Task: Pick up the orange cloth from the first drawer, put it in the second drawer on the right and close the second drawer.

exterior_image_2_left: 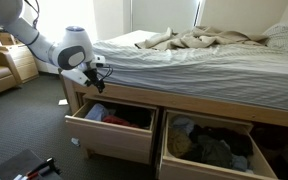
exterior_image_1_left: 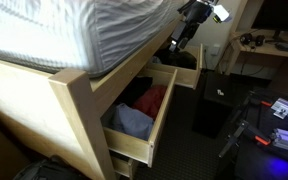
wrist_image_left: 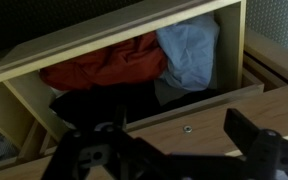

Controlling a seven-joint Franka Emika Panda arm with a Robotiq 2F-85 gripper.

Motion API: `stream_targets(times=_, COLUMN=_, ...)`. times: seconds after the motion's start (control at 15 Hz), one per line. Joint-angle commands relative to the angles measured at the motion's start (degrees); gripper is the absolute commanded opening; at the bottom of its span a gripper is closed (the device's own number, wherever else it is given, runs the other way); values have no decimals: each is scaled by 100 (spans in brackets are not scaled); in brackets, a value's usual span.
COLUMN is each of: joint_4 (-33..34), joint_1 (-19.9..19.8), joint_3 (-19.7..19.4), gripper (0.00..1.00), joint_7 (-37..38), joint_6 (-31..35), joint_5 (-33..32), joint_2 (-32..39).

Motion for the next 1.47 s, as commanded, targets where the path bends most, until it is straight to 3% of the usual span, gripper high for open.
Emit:
stream_targets(times=0.0, joint_4=198, joint_1=-279, joint_3=142, gripper=100, joint_7=427, joint_6=386, joint_5=-1283, joint_2=799)
stream_targets(times=0.13, joint_4=382, joint_1=-164, joint_3=70, gripper=100, joint_7=76, joint_6=-253, joint_5=-1403, joint_2=1087)
stream_targets(times=0.33, joint_4=712, joint_1=-154, joint_3=180, gripper=100, joint_7=-796, joint_6=-805, joint_5=-942, joint_2=1584)
stream_targets(times=0.4, joint_4=333, joint_1=-125, joint_3=113, gripper=100, joint_7=-307, joint_6=-397, joint_5=-1155, joint_2=1235)
stream_targets(times=0.6, joint_4=601, joint_1=-130, joint_3=162, gripper=100, joint_7=-588, joint_6=-602, joint_5=-1066, joint_2=1559)
stream_targets(times=0.87, joint_4=931, joint_1=36, joint_3=-337, gripper=100, joint_7=737, joint_6=1484, joint_5=-1845, joint_2=2510)
stream_targets(times=0.93, joint_4=1020, joint_1=217, joint_3=-650, gripper=100, joint_7=1120, joint_6=1942, joint_5=-2174, joint_2=2768)
stream_targets(times=1.07, joint_4=1279, joint_1=931, joint_3=-1668, gripper=100, joint_7=1963, joint_6=2739, joint_5=-2719, joint_2=3334)
stream_targets(times=1.13, joint_4=1424, joint_1=1023, joint_3=-1750, gripper=100, joint_7=2044, joint_6=2599, joint_5=-2492, joint_2=3553)
stream_targets(times=1.2, joint_4=1017, joint_1=623, joint_3=-1328, gripper=100, joint_7=1715, joint_6=2450, joint_5=-2485, joint_2=3025)
stream_targets(times=1.27, joint_4=1139, joint_1=888, joint_3=-1585, gripper=100, joint_7=1466, joint_6=2523, joint_5=-2047, joint_2=3280)
stream_targets(times=1.4, joint_4=1341, joint_1=1024, joint_3=-1693, gripper=100, joint_7=1558, joint_6=2568, joint_5=-2009, joint_2=3550)
